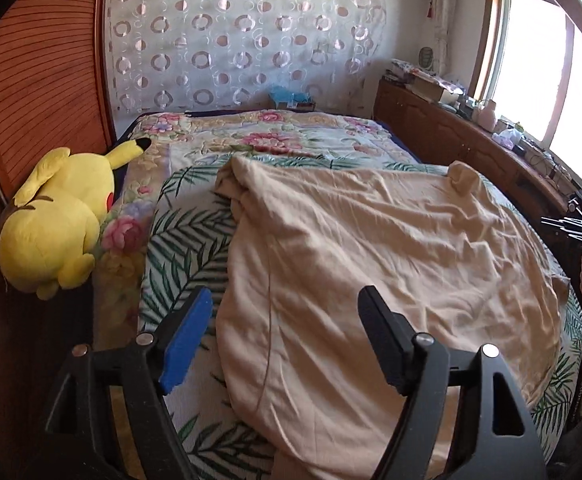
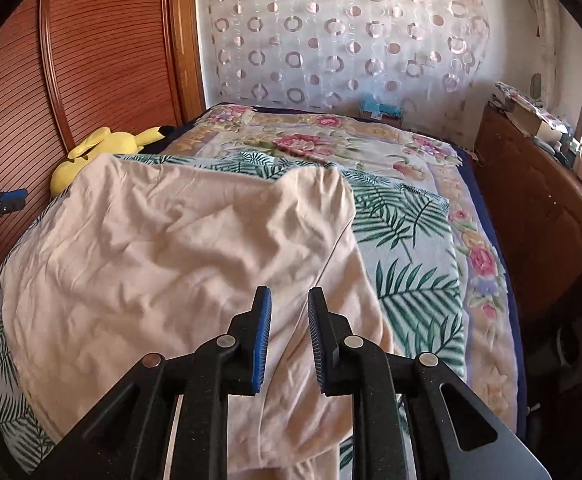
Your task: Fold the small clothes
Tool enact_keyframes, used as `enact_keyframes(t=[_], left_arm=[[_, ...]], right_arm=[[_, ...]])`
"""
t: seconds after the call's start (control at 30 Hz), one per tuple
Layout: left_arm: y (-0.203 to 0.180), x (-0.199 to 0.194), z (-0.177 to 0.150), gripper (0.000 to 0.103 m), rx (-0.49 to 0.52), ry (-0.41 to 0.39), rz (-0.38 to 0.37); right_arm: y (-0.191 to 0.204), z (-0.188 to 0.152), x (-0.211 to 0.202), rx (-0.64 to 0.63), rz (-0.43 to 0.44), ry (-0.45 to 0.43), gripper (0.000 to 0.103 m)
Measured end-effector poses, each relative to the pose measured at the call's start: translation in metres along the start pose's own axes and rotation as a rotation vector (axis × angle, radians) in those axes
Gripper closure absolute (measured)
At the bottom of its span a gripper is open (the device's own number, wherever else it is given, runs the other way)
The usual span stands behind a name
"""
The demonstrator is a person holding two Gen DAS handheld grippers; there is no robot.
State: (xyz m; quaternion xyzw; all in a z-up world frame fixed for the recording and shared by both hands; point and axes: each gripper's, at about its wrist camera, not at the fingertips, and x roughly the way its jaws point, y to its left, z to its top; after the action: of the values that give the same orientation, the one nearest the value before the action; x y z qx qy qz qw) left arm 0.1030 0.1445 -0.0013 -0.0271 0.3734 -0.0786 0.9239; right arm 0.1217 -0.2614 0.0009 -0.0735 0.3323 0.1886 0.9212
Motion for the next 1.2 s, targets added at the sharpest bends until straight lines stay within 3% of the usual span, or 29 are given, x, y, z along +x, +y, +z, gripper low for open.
enact_keyframes(t=[0.1,0.23,0.47,0.87,1.07,1.1,1.2], left_arm=[[0.004,-0.002,-0.02,0.027,-0.027,0.021,0.006],[0.0,-0.004,-0.034,0.027,0.012,0.041,0.07],[-0.001,-0.006,-0.046,0.027,0.002,0.058,0.096],[0.003,-0.005,-0.056,0.027,-0.004,0.071,0.105],[0.001,-0.005,-0.067,0.027,-0.009,0.083,0.09],[0.0,-0.005,-0.069,0.028,-0.007,0.085,0.078],[-0.001,-0.005,-0.075,0.043,-0.026,0.096,0.039]], right_arm=[[-0.001,-0.018,0.003,-0.004,0.018,0.032,0.084],[0.001,-0.035,0.005,-0.003,0.013,0.052,0.083],[0.001,-0.049,0.003,0.006,0.003,0.057,0.08],[0.014,-0.066,-0.015,0.048,0.01,0.028,0.073],[0.02,-0.066,-0.014,0.025,0.004,0.033,0.064],[0.021,-0.066,-0.014,0.021,0.0,0.034,0.064],[0.021,-0.066,-0.013,0.016,-0.005,0.035,0.064]])
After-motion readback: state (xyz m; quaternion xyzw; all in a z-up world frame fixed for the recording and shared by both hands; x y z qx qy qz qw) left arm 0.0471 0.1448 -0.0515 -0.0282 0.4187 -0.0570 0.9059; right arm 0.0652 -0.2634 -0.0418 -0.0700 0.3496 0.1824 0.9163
